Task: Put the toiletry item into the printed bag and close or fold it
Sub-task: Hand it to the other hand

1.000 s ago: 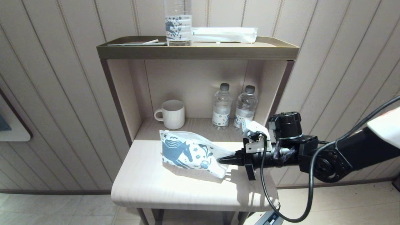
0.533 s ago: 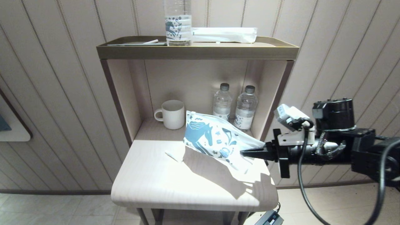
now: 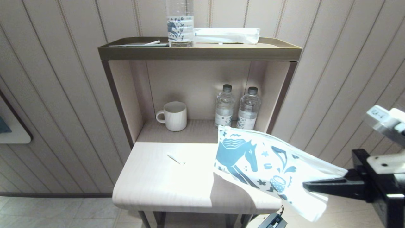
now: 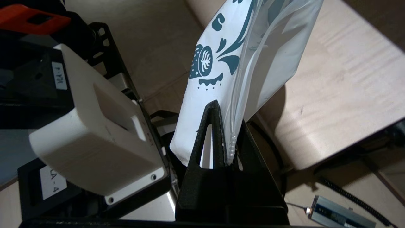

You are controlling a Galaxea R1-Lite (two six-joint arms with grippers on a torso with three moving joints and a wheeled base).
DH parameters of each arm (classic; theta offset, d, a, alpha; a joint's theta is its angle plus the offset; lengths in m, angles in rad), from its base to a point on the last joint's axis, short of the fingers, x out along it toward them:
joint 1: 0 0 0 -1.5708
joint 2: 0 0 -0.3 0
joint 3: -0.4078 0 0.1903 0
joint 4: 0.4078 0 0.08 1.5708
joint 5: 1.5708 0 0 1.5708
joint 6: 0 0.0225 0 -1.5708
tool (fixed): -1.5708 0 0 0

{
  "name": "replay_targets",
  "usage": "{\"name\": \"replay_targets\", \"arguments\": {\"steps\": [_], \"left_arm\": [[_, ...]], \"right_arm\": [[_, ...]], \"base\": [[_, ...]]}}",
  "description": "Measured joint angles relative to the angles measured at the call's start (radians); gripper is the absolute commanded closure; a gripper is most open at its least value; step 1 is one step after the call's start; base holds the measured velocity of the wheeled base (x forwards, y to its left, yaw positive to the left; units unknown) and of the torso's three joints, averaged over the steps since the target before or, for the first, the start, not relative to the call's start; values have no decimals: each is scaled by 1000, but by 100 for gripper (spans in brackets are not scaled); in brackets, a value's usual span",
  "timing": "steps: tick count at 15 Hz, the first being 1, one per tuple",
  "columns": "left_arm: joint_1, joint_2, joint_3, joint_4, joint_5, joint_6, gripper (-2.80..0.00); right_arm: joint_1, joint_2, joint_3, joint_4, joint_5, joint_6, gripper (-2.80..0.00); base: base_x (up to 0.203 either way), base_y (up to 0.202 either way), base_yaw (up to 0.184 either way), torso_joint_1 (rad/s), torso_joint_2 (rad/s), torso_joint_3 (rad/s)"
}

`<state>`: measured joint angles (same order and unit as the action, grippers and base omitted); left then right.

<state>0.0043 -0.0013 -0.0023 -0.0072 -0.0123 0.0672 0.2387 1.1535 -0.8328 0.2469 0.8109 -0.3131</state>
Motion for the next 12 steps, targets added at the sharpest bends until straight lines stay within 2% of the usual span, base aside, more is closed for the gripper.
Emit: {"name": "replay_targets", "arguments": {"steps": [3, 6, 9, 12], "left_arm": [[0, 0, 0, 2, 0, 10, 0], [0, 0, -1, 2, 0, 1, 0], [0, 0, -1, -1, 0, -10, 0], [0, 0, -1, -3, 13, -99, 0]], "right_arm": [[-8, -126, -4, 151, -76, 5, 0], [-9, -182, -13, 161, -96, 7, 0], [-6, -163, -56, 170, -183, 9, 0], [17, -156, -45, 191, -195, 29, 0]], "base": [[0, 0, 0, 0, 0, 0], [0, 0, 0, 0, 0, 0], [0, 0, 0, 0, 0, 0], [0, 0, 0, 0, 0, 0]]}}
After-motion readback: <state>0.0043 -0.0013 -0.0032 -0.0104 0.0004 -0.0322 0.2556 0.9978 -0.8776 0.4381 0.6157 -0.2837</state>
